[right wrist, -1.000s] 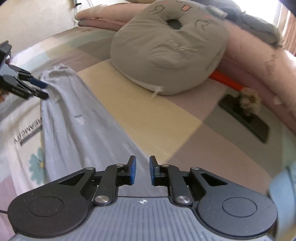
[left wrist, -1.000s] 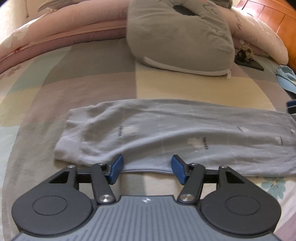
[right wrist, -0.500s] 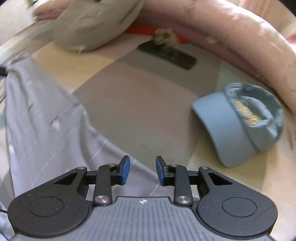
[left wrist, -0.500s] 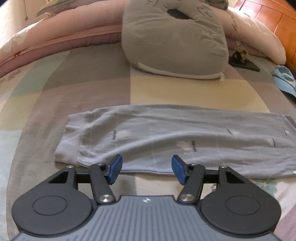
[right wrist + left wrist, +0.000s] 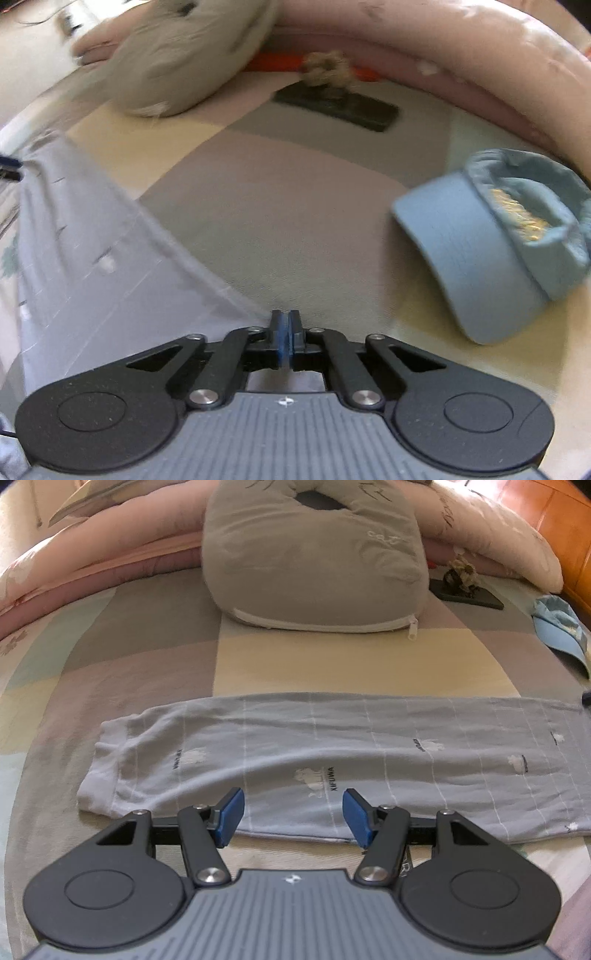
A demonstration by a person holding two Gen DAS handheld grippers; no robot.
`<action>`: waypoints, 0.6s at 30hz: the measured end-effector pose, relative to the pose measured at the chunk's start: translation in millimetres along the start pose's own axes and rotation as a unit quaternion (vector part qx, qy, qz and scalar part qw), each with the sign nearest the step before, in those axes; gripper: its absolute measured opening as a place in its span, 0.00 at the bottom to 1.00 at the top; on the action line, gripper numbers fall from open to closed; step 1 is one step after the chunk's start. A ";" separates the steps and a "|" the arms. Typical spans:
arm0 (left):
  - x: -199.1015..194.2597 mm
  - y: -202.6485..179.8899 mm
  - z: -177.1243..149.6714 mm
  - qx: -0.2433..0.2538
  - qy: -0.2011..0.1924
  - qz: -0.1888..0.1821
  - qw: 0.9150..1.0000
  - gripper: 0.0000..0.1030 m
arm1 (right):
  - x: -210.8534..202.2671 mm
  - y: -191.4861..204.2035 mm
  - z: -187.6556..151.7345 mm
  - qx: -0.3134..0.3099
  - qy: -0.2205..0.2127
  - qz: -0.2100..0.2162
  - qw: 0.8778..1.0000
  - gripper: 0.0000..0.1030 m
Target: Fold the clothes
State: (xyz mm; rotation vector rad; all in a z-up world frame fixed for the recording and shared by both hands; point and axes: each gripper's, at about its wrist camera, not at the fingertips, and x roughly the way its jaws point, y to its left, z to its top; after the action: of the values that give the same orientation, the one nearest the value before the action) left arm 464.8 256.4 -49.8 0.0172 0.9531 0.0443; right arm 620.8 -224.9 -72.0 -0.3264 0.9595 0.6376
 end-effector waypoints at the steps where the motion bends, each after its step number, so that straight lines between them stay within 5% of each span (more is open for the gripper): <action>1: 0.7 -1.6 0.6 0.006 -0.005 0.000 1.000 0.59 | -5.1 1.3 0.8 0.007 -0.007 -0.011 1.000 0.14; 6: 15.1 -1.0 -0.6 0.022 -0.009 -0.003 1.000 0.59 | -36.3 22.0 -1.8 0.046 -0.058 0.016 0.997 0.37; 11: 10.5 25.4 -18.5 -0.019 0.013 -0.019 1.000 0.62 | -38.9 49.2 -8.1 0.058 -0.053 0.019 0.997 0.45; 18: -2.7 60.2 -1.8 -0.057 -0.040 -0.008 0.998 0.64 | -28.4 63.9 -22.5 0.091 -0.034 0.019 0.995 0.48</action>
State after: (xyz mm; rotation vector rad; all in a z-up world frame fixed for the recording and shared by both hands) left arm 459.9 316.4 -46.6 -0.0938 0.8700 0.0827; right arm 553.9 -197.5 -59.3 -0.1252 0.9526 0.5871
